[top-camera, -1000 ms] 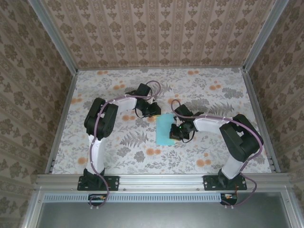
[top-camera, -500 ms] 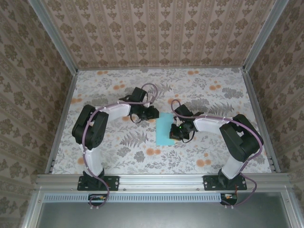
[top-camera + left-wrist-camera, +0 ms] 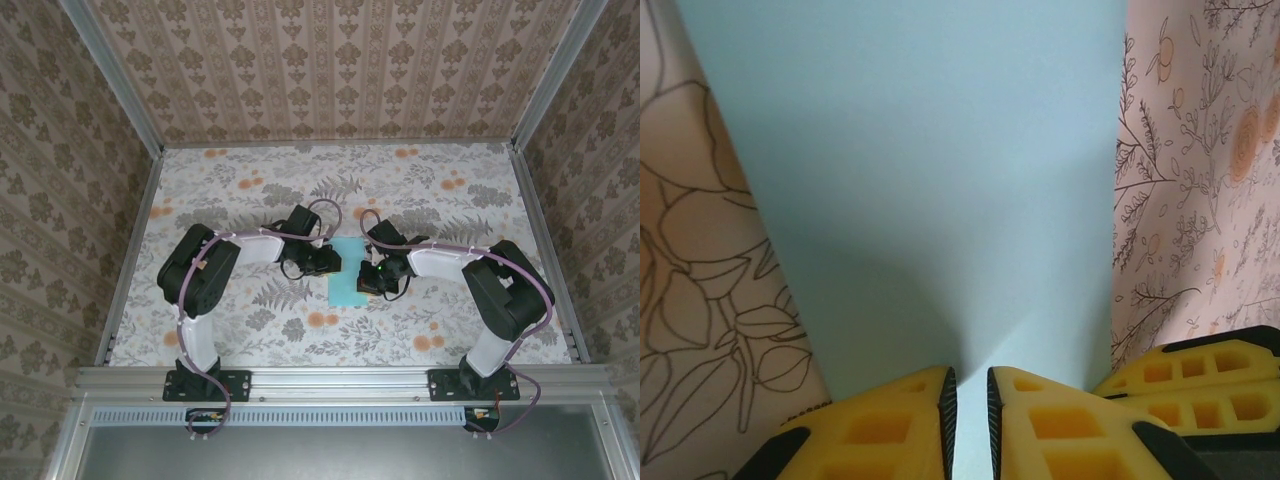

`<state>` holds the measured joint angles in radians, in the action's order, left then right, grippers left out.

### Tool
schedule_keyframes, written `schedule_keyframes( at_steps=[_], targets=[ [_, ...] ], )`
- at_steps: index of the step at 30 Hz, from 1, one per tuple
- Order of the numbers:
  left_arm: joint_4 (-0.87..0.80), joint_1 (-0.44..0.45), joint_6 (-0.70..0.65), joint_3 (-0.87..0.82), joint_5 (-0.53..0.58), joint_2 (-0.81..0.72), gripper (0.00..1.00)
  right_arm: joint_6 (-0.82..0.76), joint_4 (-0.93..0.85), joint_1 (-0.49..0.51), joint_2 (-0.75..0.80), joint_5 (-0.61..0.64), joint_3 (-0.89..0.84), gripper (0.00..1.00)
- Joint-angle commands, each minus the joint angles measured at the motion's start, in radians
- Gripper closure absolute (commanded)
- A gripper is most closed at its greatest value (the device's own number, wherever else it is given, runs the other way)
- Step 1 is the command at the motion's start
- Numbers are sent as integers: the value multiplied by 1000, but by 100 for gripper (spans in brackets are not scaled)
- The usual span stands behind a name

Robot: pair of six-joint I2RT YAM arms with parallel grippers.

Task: Fold a paper plane with a square sheet of paper (fold left side to right side)
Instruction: First fold the square sheet of paper in half at the center of the table.

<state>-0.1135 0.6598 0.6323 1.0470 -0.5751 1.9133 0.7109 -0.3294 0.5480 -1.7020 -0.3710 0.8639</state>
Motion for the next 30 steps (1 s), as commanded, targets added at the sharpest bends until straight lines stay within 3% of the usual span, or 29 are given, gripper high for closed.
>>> schedule_keyframes(
  at_steps=[1,24,30],
  targets=[
    [3,-9,-9,-12,62,28,81,3,-115,4,-67,81,-53,96],
    [-62,-116,-76,298,69,211,80,-2,-122,4,-71,86,-63,96],
    [-61,-121,-82,295,67,200,80,5,-102,3,-65,72,-63,96]
  ],
)
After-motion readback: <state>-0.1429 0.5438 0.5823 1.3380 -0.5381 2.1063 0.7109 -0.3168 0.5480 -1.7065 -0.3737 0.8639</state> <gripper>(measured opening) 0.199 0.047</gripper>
